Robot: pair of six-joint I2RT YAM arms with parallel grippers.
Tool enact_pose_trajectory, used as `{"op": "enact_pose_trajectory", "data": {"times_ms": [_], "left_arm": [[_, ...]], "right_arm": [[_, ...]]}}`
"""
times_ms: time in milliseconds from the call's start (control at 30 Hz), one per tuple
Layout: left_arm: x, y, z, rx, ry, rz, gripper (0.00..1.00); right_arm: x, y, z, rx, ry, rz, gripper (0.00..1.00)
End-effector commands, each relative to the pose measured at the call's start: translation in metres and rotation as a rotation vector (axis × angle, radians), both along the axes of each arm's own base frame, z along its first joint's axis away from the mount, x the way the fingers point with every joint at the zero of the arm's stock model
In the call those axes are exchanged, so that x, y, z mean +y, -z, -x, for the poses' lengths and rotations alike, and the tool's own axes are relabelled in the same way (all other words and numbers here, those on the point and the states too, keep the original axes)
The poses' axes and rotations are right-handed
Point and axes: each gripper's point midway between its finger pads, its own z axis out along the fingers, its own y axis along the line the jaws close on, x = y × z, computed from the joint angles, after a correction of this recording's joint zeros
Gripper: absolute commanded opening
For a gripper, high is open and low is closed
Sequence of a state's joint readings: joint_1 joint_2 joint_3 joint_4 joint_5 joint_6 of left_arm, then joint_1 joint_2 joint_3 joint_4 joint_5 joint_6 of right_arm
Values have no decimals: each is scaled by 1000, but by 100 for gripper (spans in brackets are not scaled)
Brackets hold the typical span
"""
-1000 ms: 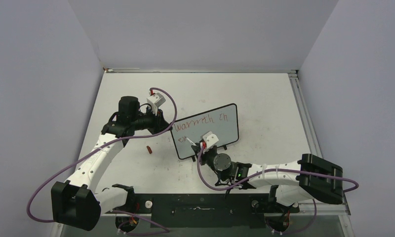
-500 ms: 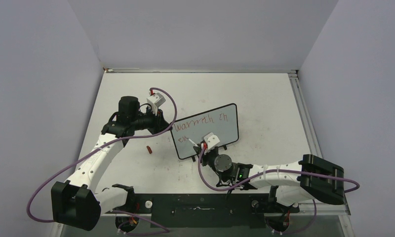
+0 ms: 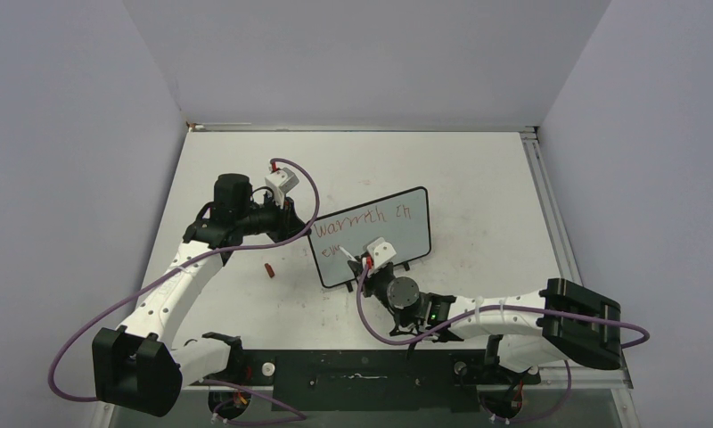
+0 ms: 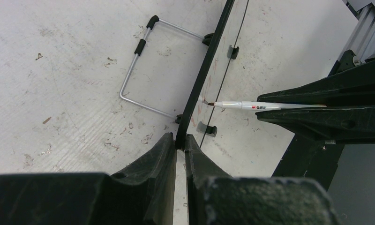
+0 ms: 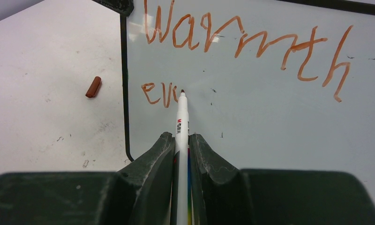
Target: Write a sentence on the whiteboard
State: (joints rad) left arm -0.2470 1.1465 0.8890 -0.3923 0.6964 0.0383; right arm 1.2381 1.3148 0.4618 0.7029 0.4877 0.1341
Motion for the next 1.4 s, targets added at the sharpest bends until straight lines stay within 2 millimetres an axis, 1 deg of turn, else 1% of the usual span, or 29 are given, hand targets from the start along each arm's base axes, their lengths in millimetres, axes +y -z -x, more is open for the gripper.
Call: {"op": "enact_pose_trajectory", "data": {"times_ms": [0, 200, 567, 700, 1100, 1367], "left_arm": [[7, 10, 2, 24, -18, -39, 0], [7, 9, 2, 21, -17, -39, 0], [7, 10, 2, 22, -19, -40, 0], [7, 10, 2, 24, -19, -40, 0], [7, 10, 2, 26, -19, -39, 0], [7, 10, 2, 24, -19, -40, 0]], "right_arm": [[9, -28, -8, -36, 17, -78, 5], [12, -17, -5, -17, 3, -49, 5], [5, 13, 4, 47, -5, -6, 5], [3, 18, 6, 57, -6, 5, 5], [-8, 19, 4, 58, 38, 7, 5], [-18, 8, 0, 38, 80, -10, 5]]}}
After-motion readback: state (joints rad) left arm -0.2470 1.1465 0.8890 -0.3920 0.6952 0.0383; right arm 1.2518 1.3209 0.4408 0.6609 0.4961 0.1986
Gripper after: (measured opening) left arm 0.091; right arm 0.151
